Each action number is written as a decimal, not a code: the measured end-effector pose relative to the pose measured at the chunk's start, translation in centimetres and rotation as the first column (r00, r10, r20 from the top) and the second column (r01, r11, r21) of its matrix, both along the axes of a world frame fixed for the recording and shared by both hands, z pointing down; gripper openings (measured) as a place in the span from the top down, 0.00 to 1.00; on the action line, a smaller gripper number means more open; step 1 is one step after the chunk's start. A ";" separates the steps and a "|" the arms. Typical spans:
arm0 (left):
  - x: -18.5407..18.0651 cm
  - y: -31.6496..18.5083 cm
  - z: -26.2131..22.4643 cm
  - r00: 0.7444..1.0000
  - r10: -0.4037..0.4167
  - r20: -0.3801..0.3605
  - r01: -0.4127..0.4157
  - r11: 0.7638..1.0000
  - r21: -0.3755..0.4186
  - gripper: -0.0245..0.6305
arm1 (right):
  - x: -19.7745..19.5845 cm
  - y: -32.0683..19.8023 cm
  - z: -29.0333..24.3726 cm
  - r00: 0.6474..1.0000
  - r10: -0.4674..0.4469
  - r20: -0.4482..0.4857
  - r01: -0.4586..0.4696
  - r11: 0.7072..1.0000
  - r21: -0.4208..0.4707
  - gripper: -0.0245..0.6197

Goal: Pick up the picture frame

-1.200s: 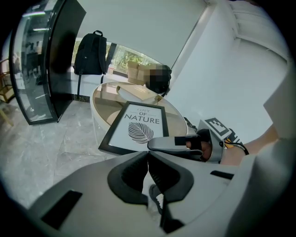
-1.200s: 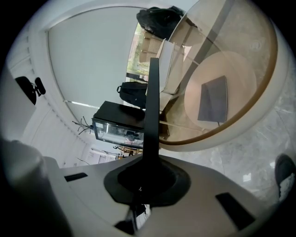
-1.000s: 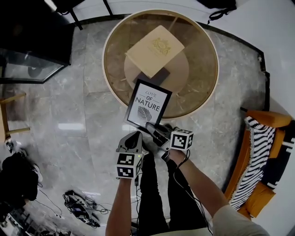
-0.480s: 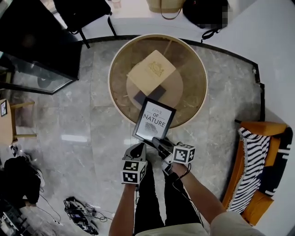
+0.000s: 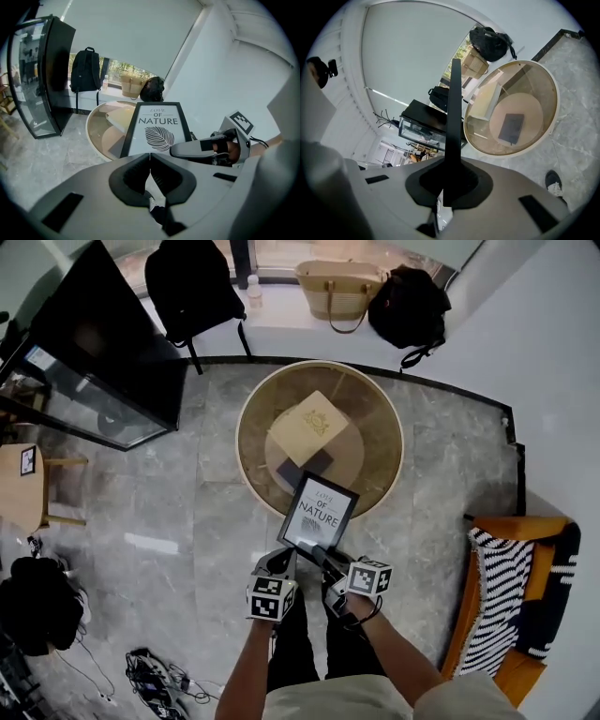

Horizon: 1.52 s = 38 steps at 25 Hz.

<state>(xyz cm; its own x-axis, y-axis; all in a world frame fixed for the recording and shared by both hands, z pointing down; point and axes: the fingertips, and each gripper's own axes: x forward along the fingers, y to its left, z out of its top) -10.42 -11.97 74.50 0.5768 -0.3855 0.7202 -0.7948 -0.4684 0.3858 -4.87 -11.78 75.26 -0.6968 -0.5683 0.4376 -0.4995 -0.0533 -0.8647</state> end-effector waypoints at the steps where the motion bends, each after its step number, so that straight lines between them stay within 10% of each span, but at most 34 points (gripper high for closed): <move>1: 0.1 0.2 -0.8 1.000 -0.005 -0.003 0.005 1.000 0.001 0.93 | 0.3 0.2 -0.7 1.000 0.000 -0.010 0.000 1.000 0.001 0.90; 16: 0.5 2.1 -12.4 0.993 -0.113 -0.027 0.115 0.991 0.064 0.93 | 4.9 0.8 -12.5 0.930 -0.158 -0.333 0.214 0.967 0.140 0.90; 38: 7.3 1.0 -20.2 0.980 -0.164 -0.109 0.184 0.959 0.216 0.93 | 10.2 0.8 -21.0 0.883 -0.201 -0.424 0.347 0.888 0.301 0.90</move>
